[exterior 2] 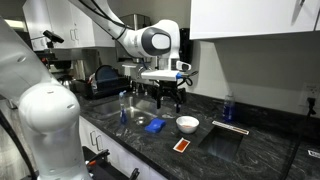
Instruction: Put the ketchup packet into the white bowl
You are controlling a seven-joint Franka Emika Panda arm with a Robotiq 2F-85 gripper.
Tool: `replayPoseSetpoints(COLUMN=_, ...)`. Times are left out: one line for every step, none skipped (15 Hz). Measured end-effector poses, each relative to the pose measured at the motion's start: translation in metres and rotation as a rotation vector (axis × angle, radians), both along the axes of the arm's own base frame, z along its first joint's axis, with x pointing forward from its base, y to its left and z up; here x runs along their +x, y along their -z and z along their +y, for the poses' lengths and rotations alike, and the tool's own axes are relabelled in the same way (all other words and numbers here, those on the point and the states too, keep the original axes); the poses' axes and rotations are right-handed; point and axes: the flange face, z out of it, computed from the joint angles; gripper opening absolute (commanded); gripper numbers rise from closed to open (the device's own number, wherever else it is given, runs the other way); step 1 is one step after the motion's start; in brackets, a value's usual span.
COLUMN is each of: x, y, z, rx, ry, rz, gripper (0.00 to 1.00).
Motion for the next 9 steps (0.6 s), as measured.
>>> replayPoseSetpoints(x=0.0002, y=-0.0002, z=0.0002, rx=0.0, ry=0.0, rz=0.0, gripper=1.0)
replayPoseSetpoints(x=0.0002, y=-0.0002, z=0.0003, rx=-0.001, ry=0.0, rz=0.0, gripper=1.0)
replayPoseSetpoints(x=0.0012, y=-0.0006, z=0.0003, rx=0.002, ry=0.004, rz=-0.013, gripper=1.0)
replayPoseSetpoints(x=0.0026, y=-0.0008, z=0.0004, rx=0.004, ry=0.012, rz=-0.034, gripper=1.0)
replayPoseSetpoints(x=0.0039, y=-0.0005, z=0.0003, rx=0.004, ry=0.023, rz=-0.056, gripper=1.0)
replayPoseSetpoints(x=0.0048, y=0.0004, z=0.0004, rx=0.004, ry=0.035, rz=-0.078, gripper=1.0)
replayPoseSetpoints(x=0.0052, y=0.0021, z=0.0007, rx=0.008, ry=0.054, rz=-0.1, gripper=1.0)
replayPoseSetpoints(x=0.0054, y=0.004, z=0.0014, rx=0.013, ry=0.073, rz=-0.118, gripper=1.0)
replayPoseSetpoints(x=0.0051, y=0.0063, z=0.0021, rx=0.017, ry=0.096, rz=-0.132, gripper=1.0)
